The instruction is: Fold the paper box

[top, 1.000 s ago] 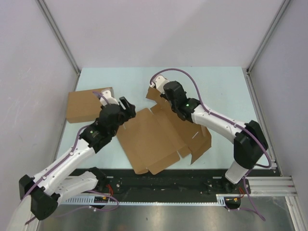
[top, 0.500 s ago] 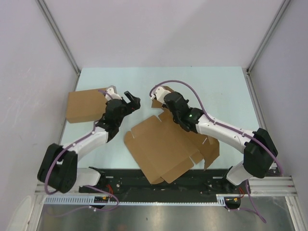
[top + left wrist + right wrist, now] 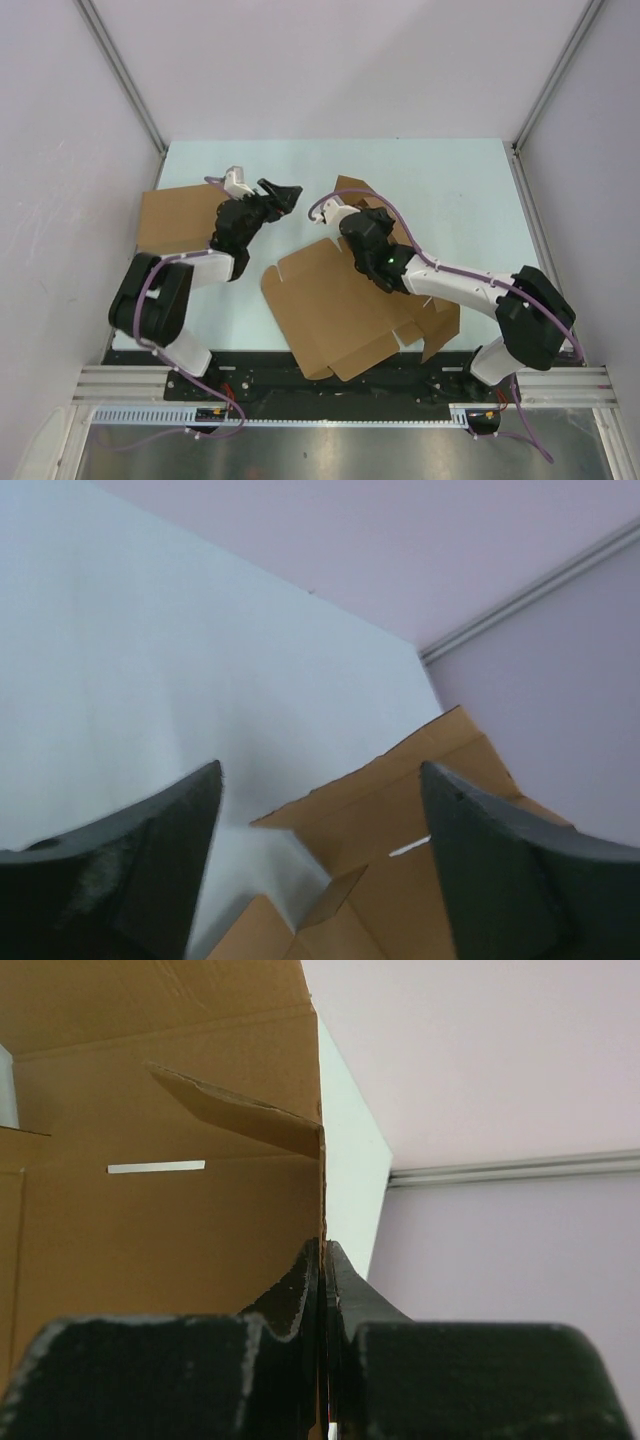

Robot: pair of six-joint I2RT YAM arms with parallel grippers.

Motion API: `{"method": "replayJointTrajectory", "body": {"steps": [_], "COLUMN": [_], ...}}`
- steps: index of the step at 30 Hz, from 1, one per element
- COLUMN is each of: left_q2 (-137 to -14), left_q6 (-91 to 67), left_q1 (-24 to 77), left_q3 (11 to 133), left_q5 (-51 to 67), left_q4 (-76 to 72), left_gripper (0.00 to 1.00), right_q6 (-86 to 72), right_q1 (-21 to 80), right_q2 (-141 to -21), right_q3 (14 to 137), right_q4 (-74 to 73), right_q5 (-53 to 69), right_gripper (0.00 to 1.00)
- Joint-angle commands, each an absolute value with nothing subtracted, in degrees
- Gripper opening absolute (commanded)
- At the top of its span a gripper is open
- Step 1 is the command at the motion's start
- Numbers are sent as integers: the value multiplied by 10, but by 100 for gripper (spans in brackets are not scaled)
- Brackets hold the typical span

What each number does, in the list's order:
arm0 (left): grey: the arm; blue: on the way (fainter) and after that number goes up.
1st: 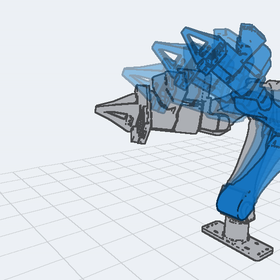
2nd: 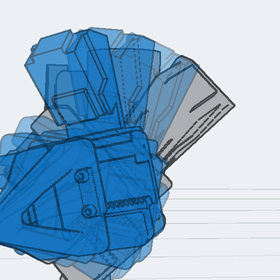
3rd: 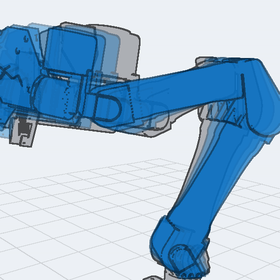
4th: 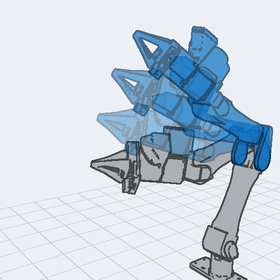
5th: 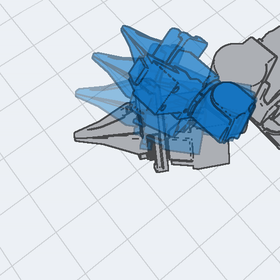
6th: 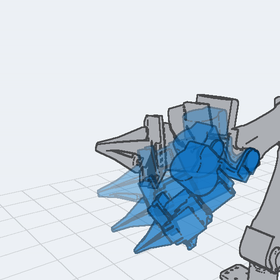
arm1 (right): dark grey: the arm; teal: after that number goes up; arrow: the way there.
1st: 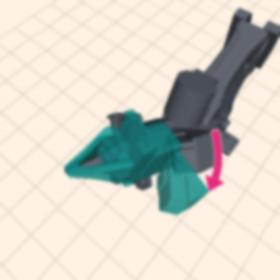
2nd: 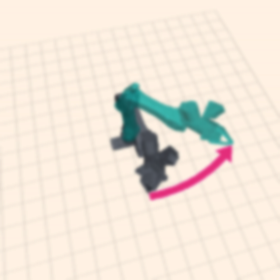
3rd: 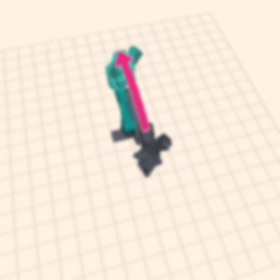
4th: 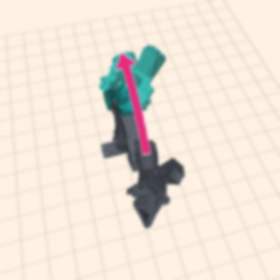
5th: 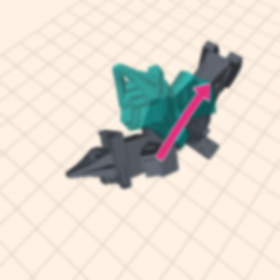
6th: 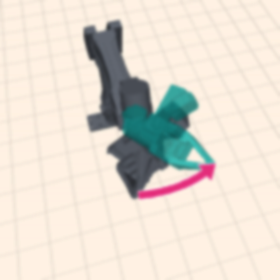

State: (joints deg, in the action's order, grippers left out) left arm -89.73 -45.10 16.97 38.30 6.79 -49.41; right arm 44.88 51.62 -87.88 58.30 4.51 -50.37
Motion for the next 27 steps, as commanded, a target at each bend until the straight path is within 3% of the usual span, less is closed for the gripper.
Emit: {"method": "replayJointTrajectory", "body": {"steps": [1,3,6,15,27], "left_q2": [-990,-1032,-1052,-1031,-1041], "left_q6": [-505,-527,-520,-392,-282], "left_q1": [163,164,175,203,215], "left_q3": [390,402,403,392,460], "left_q5": [206,229,223,205,213], "left_q4": [-753,-772,-798,-773,-646], "left_gripper": [77,69,67,72,70], "right_q6": [514,517,524,527,526], "right_q1": [530,533,536,546,552], "right_q2": [-875,-872,-860,-846,-840], "right_q3": [570,565,548,527,516], "right_q4": [150,152,164,169,181], "right_q5": [-546,-541,-524,-491,-465], "right_gripper": [1,1,2,2,2]}}
